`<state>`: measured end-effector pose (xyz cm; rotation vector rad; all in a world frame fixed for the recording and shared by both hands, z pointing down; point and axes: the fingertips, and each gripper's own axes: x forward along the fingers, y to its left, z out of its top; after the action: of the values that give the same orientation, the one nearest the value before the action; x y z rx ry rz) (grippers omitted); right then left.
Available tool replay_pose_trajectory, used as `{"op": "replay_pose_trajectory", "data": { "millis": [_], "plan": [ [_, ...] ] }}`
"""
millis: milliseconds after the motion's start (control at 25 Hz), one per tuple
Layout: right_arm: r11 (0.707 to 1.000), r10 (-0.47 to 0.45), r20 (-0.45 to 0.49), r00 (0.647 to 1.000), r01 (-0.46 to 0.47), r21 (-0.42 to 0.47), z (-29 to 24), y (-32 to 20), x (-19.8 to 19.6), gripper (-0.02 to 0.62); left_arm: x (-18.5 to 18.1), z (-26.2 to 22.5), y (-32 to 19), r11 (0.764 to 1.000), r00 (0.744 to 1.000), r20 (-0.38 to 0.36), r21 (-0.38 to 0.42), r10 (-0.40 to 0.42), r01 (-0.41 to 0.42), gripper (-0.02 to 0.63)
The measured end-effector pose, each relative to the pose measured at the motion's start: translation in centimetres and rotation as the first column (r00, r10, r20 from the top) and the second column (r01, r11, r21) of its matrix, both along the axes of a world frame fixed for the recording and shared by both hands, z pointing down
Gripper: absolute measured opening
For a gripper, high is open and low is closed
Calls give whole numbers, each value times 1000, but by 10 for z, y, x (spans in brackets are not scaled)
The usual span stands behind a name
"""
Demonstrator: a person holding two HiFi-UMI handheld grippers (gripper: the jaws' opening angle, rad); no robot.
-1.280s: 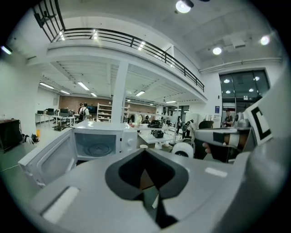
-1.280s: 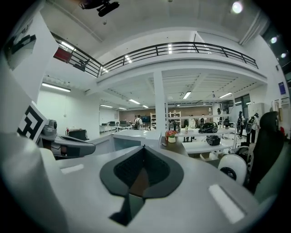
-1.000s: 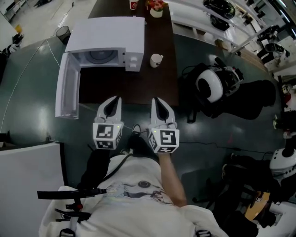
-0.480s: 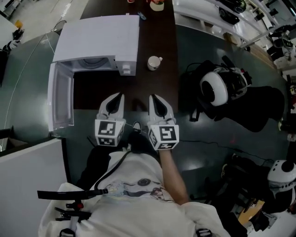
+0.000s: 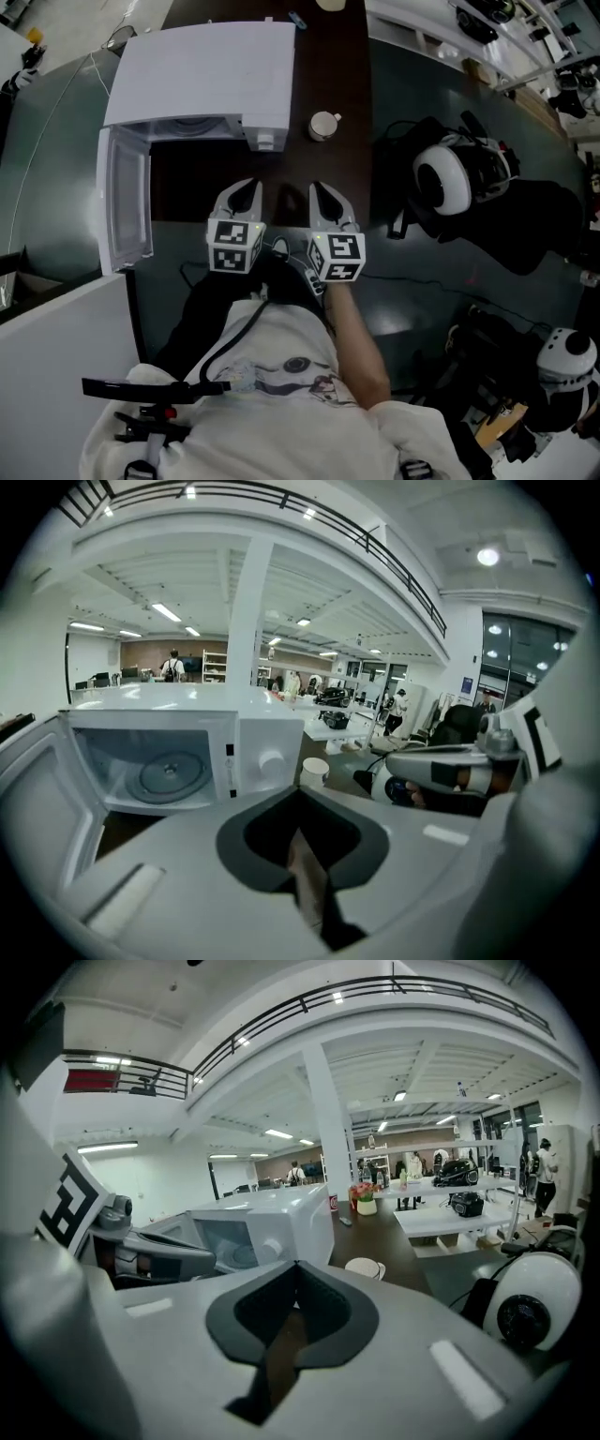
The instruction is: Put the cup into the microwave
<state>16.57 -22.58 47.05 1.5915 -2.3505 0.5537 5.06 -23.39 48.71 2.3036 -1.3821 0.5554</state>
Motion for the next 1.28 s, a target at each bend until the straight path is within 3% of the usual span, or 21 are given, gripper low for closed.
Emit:
{"op": "replay_pose_trajectory", "data": {
  "millis": [280,600,960,1280],
  "plan": [
    [994,-13,-50,999,8,-110,59,-27,19,2,5,63,-2,986,1000,9,-163,26,-24,0],
    [985,-37,-92,995,21,-169,98,-65,49,2,14,104,1,964,999,26,-262,44,-36,0],
    [985,-49,-126,991,27,-168,125,-125,89,3,1,124,20,942,997,57,-335,46,-24,0],
    [979,-99,-183,978,63,-194,160,-185,118,77,0,134,34,930,998,46,-367,42,-22,0]
  ]
}}
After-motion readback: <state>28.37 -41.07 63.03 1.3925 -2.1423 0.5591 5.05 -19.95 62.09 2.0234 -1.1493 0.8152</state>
